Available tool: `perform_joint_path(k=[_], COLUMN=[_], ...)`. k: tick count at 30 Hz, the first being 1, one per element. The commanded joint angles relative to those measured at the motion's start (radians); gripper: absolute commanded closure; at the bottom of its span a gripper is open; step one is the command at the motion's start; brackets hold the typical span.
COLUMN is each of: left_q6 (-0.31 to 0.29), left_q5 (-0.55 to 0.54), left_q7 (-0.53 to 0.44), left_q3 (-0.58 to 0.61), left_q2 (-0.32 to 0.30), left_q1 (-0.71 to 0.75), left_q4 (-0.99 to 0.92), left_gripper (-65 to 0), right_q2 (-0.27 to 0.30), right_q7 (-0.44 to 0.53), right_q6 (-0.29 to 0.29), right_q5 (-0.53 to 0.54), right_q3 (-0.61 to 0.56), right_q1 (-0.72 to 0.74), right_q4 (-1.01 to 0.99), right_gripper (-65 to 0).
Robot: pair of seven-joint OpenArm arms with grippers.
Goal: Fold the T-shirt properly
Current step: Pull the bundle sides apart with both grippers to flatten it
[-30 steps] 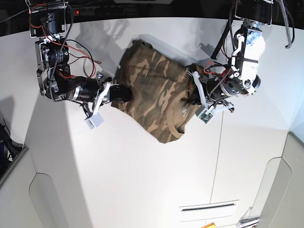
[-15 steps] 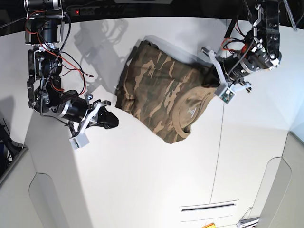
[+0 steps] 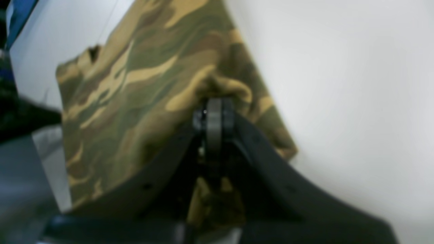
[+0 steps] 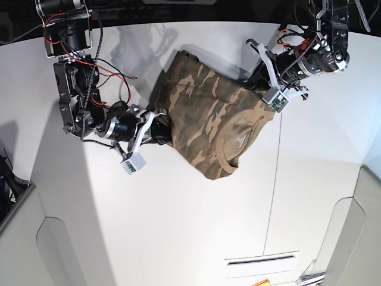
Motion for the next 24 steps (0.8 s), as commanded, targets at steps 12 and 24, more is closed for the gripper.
perform_joint_path(k=[12,24], left_q6=[0.000,0.015], left_q5=[0.019,0.025], left_q7=[-0.018,-0.035], left_q3=[-0.005,-0.005], left_q2=[0.059,0.056], left_q1=[-0.160,-0.266], left_q4=[-0.183,-0.222], left_gripper=[-1.5,-1.5], right_q2=[0.003,0.003], right_q7=[-0.066,-0.086], right_q6=[0.007,0.000], right_q5=[0.118,0.120], right_q3=[-0.003,0.002], right_q1=[-0.131,-0.255], right_q4=[0.114,0.341], right_gripper=[0.0,0.0])
